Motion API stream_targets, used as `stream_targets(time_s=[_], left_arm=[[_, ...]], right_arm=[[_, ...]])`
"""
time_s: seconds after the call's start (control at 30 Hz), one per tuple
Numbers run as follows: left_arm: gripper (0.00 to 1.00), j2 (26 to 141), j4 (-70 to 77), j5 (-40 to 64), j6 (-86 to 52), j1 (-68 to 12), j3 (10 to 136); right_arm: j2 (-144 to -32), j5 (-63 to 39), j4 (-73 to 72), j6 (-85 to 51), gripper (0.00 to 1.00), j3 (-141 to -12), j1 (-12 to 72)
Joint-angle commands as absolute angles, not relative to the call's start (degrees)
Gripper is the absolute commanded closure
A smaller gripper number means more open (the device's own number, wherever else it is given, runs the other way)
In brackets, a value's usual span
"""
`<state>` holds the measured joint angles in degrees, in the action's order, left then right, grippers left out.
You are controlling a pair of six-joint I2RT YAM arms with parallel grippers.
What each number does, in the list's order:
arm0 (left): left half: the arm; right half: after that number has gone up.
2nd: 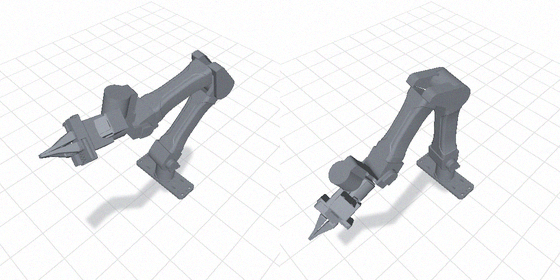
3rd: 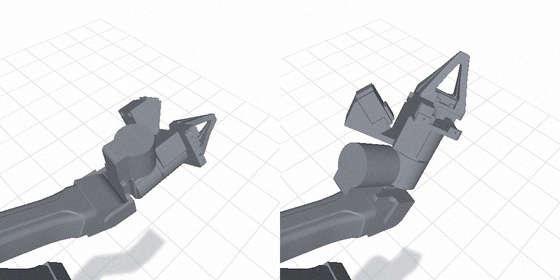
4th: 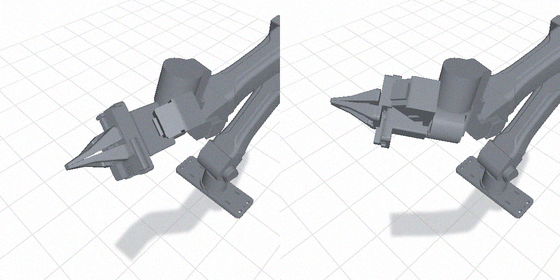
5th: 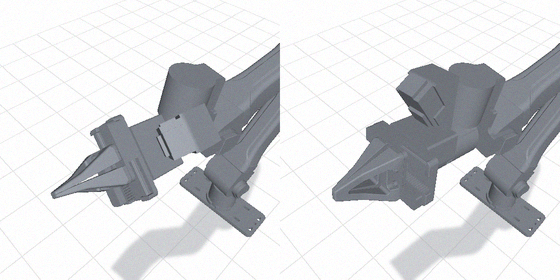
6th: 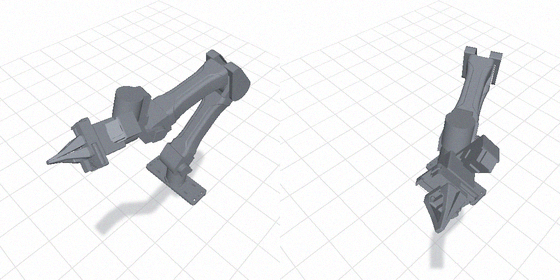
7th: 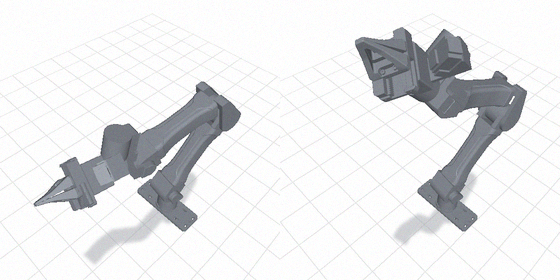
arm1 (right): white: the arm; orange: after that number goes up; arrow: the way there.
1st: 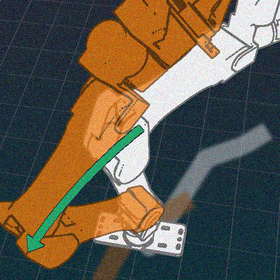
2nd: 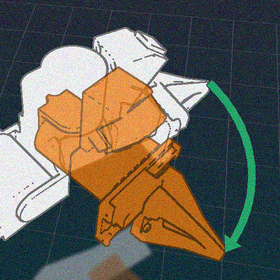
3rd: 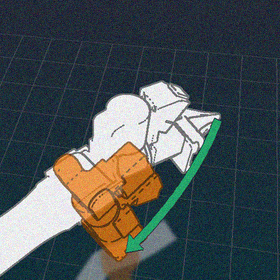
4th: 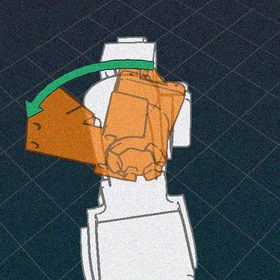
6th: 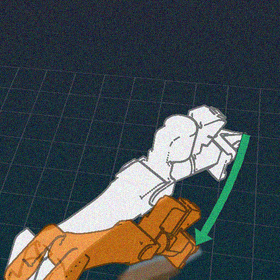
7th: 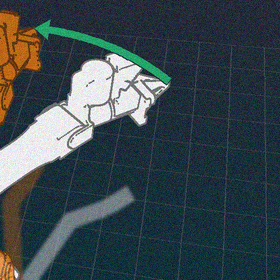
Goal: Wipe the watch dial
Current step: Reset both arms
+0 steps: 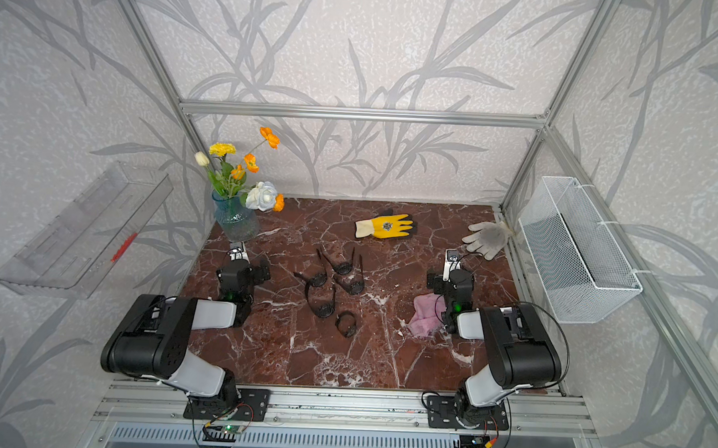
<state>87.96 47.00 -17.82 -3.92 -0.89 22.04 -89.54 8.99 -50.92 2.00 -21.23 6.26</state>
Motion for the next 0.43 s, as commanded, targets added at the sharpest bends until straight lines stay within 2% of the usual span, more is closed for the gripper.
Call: stream_targets(time_s=[0.0,0.4], left_arm=[[0.01,87.53,47.52,-16.91,-4.31,-0.85,22.94],[0.01,87.49,46.27,-11.45,-3.18,0.01,23.56]], right_arm=[[-88.74,8.35,-51.13,2.19,0.01,-22.03,6.24],[-88.15,8.22,-49.40,2.20,0.01,-22.50,6.25]])
